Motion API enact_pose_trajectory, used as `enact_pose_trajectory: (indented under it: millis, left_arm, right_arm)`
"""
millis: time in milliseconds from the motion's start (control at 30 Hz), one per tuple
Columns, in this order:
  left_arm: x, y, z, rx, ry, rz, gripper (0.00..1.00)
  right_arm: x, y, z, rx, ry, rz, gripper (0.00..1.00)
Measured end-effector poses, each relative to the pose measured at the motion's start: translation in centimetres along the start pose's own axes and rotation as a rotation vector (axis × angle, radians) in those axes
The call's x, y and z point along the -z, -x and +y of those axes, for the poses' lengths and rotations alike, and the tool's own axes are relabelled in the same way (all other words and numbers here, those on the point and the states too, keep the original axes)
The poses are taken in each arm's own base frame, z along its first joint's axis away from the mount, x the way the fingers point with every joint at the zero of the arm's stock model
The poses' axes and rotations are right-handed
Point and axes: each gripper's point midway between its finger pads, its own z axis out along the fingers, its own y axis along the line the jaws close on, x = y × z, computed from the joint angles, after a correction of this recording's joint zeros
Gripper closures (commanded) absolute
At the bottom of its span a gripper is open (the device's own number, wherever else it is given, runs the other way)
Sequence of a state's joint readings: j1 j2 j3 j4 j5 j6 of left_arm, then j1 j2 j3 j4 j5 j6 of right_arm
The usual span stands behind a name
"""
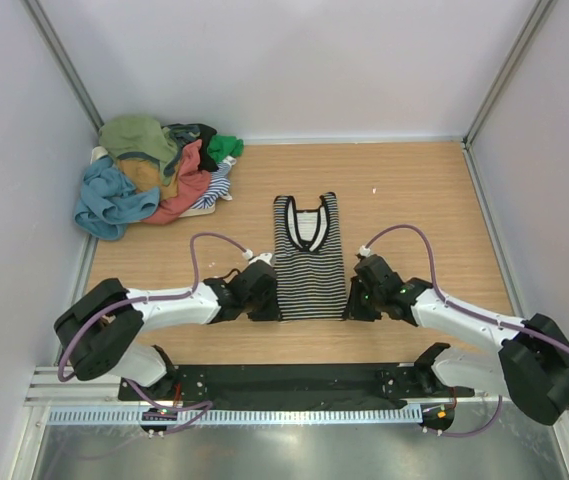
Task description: Fold and stack the tank tops
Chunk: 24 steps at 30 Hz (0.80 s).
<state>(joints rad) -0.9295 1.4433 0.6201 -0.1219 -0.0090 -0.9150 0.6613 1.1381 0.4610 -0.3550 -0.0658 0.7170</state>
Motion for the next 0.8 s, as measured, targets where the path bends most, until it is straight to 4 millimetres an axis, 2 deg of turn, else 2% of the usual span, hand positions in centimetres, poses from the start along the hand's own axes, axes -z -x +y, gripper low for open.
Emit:
enact_pose_trajectory:
  millis: [67,233,433,800]
  left_arm:
    - [0.0,-0.1,0.0,-0.003,-0.002,0.002,1.00]
    - [0.4,-0.5,-0.2,-0.014,-0.005,0.010,1.00]
    - [1.9,-1.2,-1.1,-0.041,-0.029,0.018,1.00]
    - [6.8,-1.1,-4.2,-0.067,-0.134,-0.016,1.00]
  right_arm:
    - [0.2,0.0,0.1,-0.001,0.008,-0.003,0.99]
    - [1.4,0.3,0.6,0.002,0.033,-0.024,0.99]
    - [3.2,0.8,1.3,0.012,0.060,-0.050,0.99]
    - [7.0,2.0,2.7,0.021,0.109,-0.104,0.99]
